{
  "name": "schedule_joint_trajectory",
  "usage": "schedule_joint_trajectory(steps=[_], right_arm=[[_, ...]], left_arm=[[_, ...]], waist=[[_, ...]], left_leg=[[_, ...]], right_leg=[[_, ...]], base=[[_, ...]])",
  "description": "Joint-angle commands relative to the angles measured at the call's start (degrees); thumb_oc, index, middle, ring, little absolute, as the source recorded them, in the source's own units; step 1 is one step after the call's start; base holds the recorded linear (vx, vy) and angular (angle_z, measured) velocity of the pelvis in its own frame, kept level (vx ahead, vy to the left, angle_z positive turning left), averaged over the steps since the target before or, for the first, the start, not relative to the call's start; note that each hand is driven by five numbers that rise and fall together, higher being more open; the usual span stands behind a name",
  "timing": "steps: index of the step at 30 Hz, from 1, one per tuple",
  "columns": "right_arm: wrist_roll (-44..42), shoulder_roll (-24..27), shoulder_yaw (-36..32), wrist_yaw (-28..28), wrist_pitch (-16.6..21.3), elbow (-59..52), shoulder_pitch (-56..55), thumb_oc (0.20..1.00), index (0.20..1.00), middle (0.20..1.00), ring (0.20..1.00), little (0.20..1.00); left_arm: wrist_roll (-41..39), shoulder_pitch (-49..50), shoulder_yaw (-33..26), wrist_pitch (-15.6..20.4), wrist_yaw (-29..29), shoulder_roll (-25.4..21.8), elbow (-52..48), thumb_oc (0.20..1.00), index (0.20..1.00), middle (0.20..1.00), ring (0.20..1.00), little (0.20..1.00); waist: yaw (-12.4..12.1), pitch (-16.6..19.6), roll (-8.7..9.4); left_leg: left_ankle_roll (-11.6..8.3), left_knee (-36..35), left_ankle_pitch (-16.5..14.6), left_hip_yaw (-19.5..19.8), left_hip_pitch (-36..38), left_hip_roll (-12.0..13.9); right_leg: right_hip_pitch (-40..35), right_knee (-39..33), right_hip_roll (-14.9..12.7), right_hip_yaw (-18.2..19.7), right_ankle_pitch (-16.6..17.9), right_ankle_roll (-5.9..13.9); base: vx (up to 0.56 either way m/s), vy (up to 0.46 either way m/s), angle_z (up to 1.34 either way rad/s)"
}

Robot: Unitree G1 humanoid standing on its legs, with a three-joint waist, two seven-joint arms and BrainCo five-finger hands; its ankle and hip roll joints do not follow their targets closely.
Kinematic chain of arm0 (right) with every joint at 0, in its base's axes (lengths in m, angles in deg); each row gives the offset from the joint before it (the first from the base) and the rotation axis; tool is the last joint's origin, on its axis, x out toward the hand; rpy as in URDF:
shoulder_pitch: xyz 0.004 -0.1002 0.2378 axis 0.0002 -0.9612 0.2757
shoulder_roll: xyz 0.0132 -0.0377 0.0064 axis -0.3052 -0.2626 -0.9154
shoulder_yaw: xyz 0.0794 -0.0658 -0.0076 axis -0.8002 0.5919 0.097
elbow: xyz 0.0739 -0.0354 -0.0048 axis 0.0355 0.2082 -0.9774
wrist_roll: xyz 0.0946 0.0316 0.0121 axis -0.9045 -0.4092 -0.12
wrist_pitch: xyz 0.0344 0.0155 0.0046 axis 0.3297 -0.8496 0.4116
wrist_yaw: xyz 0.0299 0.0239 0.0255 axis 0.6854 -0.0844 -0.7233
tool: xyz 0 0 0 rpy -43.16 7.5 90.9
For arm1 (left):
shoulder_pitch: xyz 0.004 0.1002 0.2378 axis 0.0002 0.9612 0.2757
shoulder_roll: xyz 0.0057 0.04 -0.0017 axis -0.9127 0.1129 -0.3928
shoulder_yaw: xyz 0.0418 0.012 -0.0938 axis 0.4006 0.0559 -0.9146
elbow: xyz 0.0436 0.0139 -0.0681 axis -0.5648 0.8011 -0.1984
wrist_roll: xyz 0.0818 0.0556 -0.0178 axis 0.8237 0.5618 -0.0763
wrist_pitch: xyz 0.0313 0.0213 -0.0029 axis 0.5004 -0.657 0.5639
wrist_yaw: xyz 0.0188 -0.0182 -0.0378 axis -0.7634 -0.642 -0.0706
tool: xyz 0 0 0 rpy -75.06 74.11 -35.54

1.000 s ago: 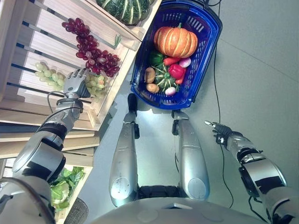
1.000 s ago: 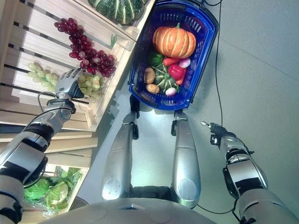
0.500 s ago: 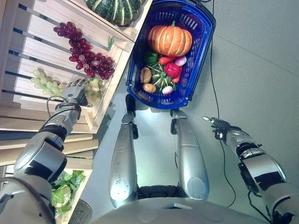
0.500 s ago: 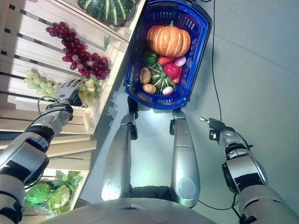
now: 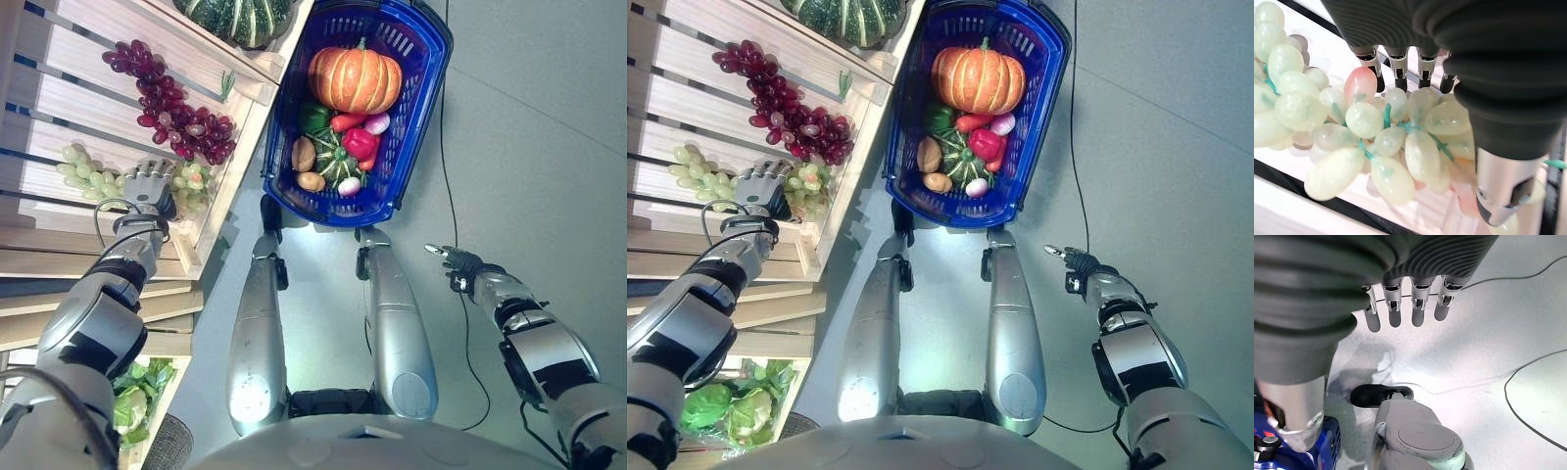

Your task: Pick up fruits and vegetables into the basket

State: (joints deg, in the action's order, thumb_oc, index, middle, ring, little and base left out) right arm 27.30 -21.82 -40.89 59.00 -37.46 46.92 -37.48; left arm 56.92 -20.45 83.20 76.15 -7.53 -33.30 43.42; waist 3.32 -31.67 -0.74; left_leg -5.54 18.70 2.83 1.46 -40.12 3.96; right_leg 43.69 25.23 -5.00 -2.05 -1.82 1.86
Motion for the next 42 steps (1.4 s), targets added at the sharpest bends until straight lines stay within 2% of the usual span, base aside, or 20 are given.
schedule_joint_trajectory(steps=[1,3,13,20,25,30,35,36,37,38,39,42], right_arm=[[-1.5,1.0,2.3,0.6,-0.9,0.5,-3.0,1.0,1.0,1.0,1.0,1.0],[-1.9,0.6,2.5,0.7,-0.9,0.4,-2.8,1.0,1.0,1.0,1.0,1.0],[-2.4,-0.4,3.0,0.8,-0.9,0.5,-2.0,1.0,1.0,1.0,1.0,1.0],[-2.4,-0.5,3.2,1.1,-0.8,0.6,-1.5,1.0,1.0,1.0,1.0,1.0],[-2.2,-0.4,3.3,1.1,-0.6,0.9,-1.2,1.0,1.0,1.0,1.0,1.0],[-2.0,-0.2,3.4,0.9,-0.8,1.1,-0.7,1.0,1.0,1.0,1.0,1.0],[-2.1,-0.1,3.6,0.9,-0.9,1.2,-0.5,1.0,1.0,1.0,1.0,1.0],[-2.1,-0.1,3.6,0.9,-0.9,1.3,-0.4,1.0,1.0,1.0,1.0,1.0],[-2.1,-0.1,3.7,1.0,-1.0,1.2,-0.3,1.0,1.0,1.0,1.0,1.0],[-2.1,-0.1,3.8,1.0,-1.0,1.3,-0.3,1.0,1.0,1.0,1.0,1.0],[-2.1,-0.1,3.8,1.0,-1.0,1.2,-0.3,1.0,1.0,1.0,1.0,1.0],[-2.0,-0.1,3.8,1.0,-1.1,1.2,-0.2,1.0,1.0,1.0,1.0,1.0]], left_arm=[[1.7,0.7,-4.6,-2.2,-4.7,0.5,3.2,1.0,1.0,1.0,1.0,1.0],[1.9,0.2,-5.0,-2.5,-6.2,0.9,3.8,1.0,1.0,1.0,1.0,1.0],[3.4,0.7,-5.0,-2.6,-4.5,3.7,5.9,1.0,1.0,1.0,1.0,1.0],[4.4,0.9,-2.8,-2.2,1.3,4.8,5.6,1.0,1.0,1.0,1.0,1.0],[5.2,1.2,-1.1,-4.1,6.9,5.0,5.9,1.0,1.0,1.0,1.0,1.0],[6.2,0.9,-0.9,-6.1,9.6,5.2,6.7,1.0,1.0,1.0,1.0,1.0],[6.6,0.7,-0.7,-6.5,11.0,5.1,7.1,1.0,1.0,1.0,1.0,1.0],[7.0,0.6,-0.7,-6.3,11.9,5.1,7.2,0.922,0.922,0.922,0.922,0.922],[7.1,0.6,-0.7,-5.9,12.5,5.2,7.3,0.58,0.58,0.58,0.58,0.58],[7.1,0.6,-0.7,-5.6,13.0,5.2,7.5,0.297,0.297,0.297,0.297,0.297],[7.1,0.7,-0.6,-5.6,13.4,5.2,7.5,0.2,0.2,0.2,0.2,0.2],[7.0,0.8,-0.3,-5.8,13.8,5.4,7.5,0.2,0.2,0.2,0.2,0.2]], waist=[[-1.1,1.9,1.54],[-1.1,1.9,1.87],[-1.2,1.9,2.78],[-1.1,1.9,2.81],[-0.8,1.9,2.69],[-0.6,1.9,2.75],[-0.5,1.9,2.71],[-0.5,1.9,2.67],[-0.5,1.9,2.65],[-0.5,1.9,2.67],[-0.5,1.9,2.69],[-0.4,1.9,2.72]], left_leg=[[2.82,3.6,-2.7,-1.8,-2.8,-3.0],[2.83,3.7,-2.8,-1.6,-3.2,-3.1],[2.79,3.5,-2.8,-1.5,-3.5,-3.2],[2.61,3.7,-2.8,-1.7,-3.9,-3.2],[2.58,3.6,-2.8,-1.9,-3.7,-3.2],[2.54,3.3,-2.7,-2.1,-3.7,-3.2],[2.53,3.1,-2.5,-2.1,-3.5,-3.3],[2.54,3.0,-2.5,-2.1,-3.5,-3.3],[2.52,3.0,-2.5,-2.1,-3.6,-3.4],[2.49,3.0,-2.4,-2.1,-3.6,-3.4],[2.49,2.9,-2.4,-2.2,-3.5,-3.4],[2.57,2.6,-2.3,-2.2,-3.4,-3.4]], right_leg=[[-1.5,1.2,3.2,-4.0,-2.9,-1.09],[-1.0,1.3,3.3,-4.0,-2.9,-1.06],[-0.8,1.0,3.6,-4.1,-2.5,-0.96],[-0.5,0.9,3.6,-4.1,-2.3,-0.78],[-0.7,0.5,3.5,-4.1,-2.3,-0.7],[-0.9,0.0,3.4,-4.0,-2.1,-0.67],[-1.1,-0.3,3.4,-4.0,-1.9,-0.67],[-1.0,-0.4,3.4,-4.0,-1.8,-0.67],[-0.9,-0.4,3.4,-3.9,-1.8,-0.69],[-1.0,-0.5,3.4,-3.9,-1.8,-0.71],[-1.0,-0.6,3.5,-3.9,-1.8,-0.7],[-1.1,-0.8,3.5,-3.9,-1.7,-0.71]], base=[[0.0,0.0,0.0],[0.0,0.0,0.0],[0.0,0.0,0.0],[0.0,0.0,0.0],[0.0,0.0,0.0],[0.0,0.0,0.0],[0.0,0.0,0.0],[0.0,0.0,0.0],[0.0,0.0,0.0],[0.0,0.0,0.0],[0.0,0.0,0.0],[0.0,0.0,0.0]])
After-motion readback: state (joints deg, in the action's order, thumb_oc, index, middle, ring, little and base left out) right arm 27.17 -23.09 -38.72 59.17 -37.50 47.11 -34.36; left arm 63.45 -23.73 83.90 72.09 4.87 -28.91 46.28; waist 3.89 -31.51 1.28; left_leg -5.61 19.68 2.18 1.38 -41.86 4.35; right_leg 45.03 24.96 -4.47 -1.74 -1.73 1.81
